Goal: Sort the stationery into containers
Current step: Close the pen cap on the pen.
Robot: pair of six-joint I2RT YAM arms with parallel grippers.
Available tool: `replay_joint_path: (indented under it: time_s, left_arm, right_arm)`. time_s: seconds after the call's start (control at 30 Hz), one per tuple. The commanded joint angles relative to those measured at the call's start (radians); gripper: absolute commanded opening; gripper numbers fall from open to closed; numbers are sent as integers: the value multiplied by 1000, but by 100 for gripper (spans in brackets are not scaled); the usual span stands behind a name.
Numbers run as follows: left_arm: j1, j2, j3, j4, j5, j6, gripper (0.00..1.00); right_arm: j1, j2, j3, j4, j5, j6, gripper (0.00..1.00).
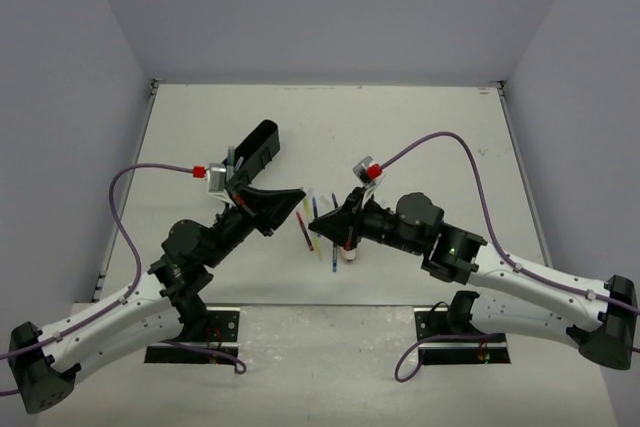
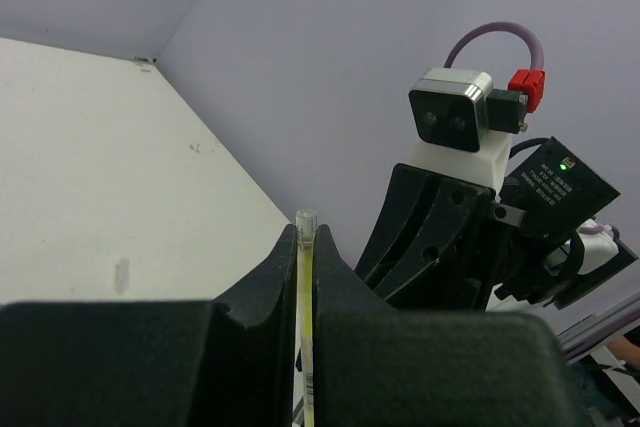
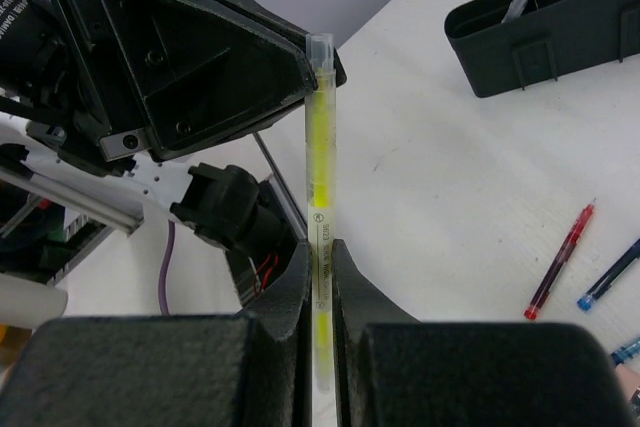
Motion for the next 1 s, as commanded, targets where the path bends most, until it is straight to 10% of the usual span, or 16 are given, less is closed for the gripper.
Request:
replay_joint_path:
  time_s: [0.0,0.3,0.53,0.97]
  left_arm:
    - [2,2,-21,42,20,-18,0]
    - [2,-23,-35,16,11,-9,1]
    - [0,-28,-1,-30,20,24,35]
    - [1,2,2,35,154,43,0]
  right_arm:
    - [3,11,75,75,55,15,0]
    - [3,51,160,60,41,-38,0]
    - [3,68,141,53,-25,-63,0]
    - [2,70,147,59,-44,-70,0]
